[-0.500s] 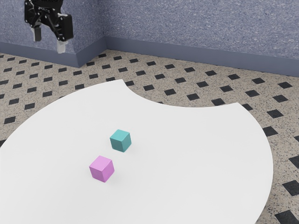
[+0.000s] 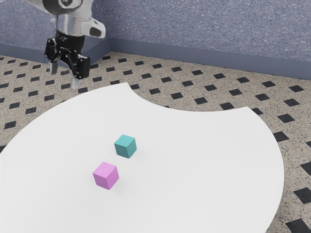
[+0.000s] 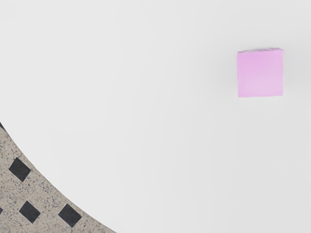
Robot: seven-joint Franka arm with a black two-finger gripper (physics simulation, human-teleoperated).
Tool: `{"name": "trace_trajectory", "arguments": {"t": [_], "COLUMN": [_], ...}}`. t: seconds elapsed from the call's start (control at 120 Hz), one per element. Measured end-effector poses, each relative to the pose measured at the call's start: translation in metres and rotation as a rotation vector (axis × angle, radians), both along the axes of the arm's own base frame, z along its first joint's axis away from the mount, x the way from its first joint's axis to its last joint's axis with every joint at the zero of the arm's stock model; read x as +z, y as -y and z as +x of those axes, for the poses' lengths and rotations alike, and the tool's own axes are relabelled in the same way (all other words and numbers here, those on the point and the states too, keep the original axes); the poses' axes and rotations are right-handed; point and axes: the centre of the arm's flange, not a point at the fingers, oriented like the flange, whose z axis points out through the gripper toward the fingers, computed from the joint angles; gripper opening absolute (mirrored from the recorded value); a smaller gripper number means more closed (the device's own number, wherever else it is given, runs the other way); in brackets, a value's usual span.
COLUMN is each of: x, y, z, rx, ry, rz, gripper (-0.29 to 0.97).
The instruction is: Pick up the blue block with one arm, and put the blue block on the pink block with one arm
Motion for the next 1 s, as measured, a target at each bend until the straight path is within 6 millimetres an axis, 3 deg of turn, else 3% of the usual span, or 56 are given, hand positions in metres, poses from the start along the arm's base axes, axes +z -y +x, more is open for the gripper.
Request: {"name": "trace_trajectory", "arguments": {"t": [0.225, 0.4, 0.558, 0.933, 1.0], "x": [-0.085, -0.133, -0.178, -0.246, -0.251], "y": [-0.002, -0.027, -0.022, -0.034, -0.031], "z": [0.024, 0.052, 0.073, 0.092, 0.096], "rx": [-0.035, 0.010, 0.020, 0.085, 0.085], "ry": [0.047, 0.096, 0.114, 0.102, 0.105], "rz": [-0.033, -0.079, -0.118, -0.146, -0.149], "gripper": [0.68, 0.68, 0.68, 0.68, 0.68]}}
